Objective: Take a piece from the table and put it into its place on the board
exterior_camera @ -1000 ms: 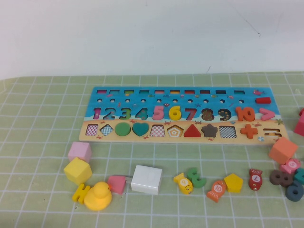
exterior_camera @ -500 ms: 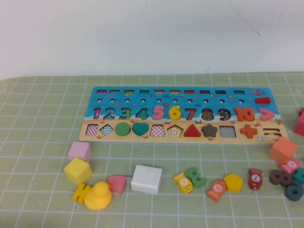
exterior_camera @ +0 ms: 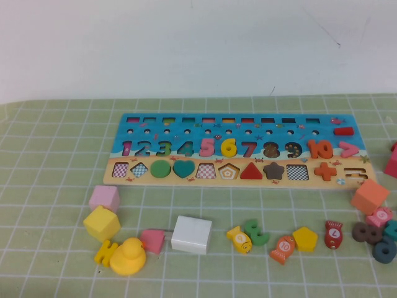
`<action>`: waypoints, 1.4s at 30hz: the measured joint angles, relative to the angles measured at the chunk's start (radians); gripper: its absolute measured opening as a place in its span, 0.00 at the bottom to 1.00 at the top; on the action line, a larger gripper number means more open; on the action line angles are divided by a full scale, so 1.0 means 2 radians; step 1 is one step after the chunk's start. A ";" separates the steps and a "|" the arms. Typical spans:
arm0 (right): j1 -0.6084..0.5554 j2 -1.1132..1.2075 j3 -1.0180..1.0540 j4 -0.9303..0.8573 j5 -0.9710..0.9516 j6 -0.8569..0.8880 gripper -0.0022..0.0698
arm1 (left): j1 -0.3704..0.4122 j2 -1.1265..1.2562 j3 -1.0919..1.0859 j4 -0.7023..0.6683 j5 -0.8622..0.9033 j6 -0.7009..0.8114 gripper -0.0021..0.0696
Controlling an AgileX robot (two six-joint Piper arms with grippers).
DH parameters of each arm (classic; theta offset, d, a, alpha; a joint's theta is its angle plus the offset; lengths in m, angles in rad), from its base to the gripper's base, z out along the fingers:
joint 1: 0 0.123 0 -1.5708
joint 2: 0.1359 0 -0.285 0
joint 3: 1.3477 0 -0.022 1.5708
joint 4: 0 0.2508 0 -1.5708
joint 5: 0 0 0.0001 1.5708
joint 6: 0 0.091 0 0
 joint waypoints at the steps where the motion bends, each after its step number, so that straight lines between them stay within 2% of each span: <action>1: 0.000 -0.020 0.011 -0.019 -0.003 0.000 0.03 | 0.000 0.000 0.000 0.000 0.000 0.000 0.03; 6: -0.002 -0.128 0.090 -0.085 -0.025 -0.005 0.03 | 0.000 0.000 0.000 0.000 0.000 0.000 0.03; 12: -0.042 -0.269 0.285 -0.119 -0.117 -0.029 0.03 | 0.000 0.000 0.000 0.000 0.000 0.000 0.03; 17: -0.107 -0.393 0.476 -0.120 -0.215 -0.030 0.03 | 0.000 0.000 0.000 0.000 0.000 0.000 0.03; 24: -0.198 -0.545 0.714 -0.116 -0.233 -0.030 0.03 | 0.000 0.000 0.000 0.000 0.000 0.000 0.03; 25: -0.220 -0.592 0.772 -0.118 -0.234 -0.030 0.03 | 0.000 0.000 0.000 0.000 0.000 0.000 0.03; 29: -0.265 -0.673 0.881 -0.118 -0.265 -0.031 0.03 | 0.000 0.000 0.000 0.000 0.000 0.000 0.03; 34: -0.315 -0.743 0.986 -0.088 -0.364 -0.026 0.03 | 0.000 0.000 0.000 0.000 0.000 0.000 0.03; 38: -0.323 -0.758 1.037 -0.033 -0.429 -0.024 0.03 | 0.000 0.000 0.000 0.000 0.000 0.000 0.03; 42: -0.322 -0.758 1.067 -0.005 -0.448 -0.021 0.03 | 0.000 0.000 0.000 0.000 0.000 0.000 0.03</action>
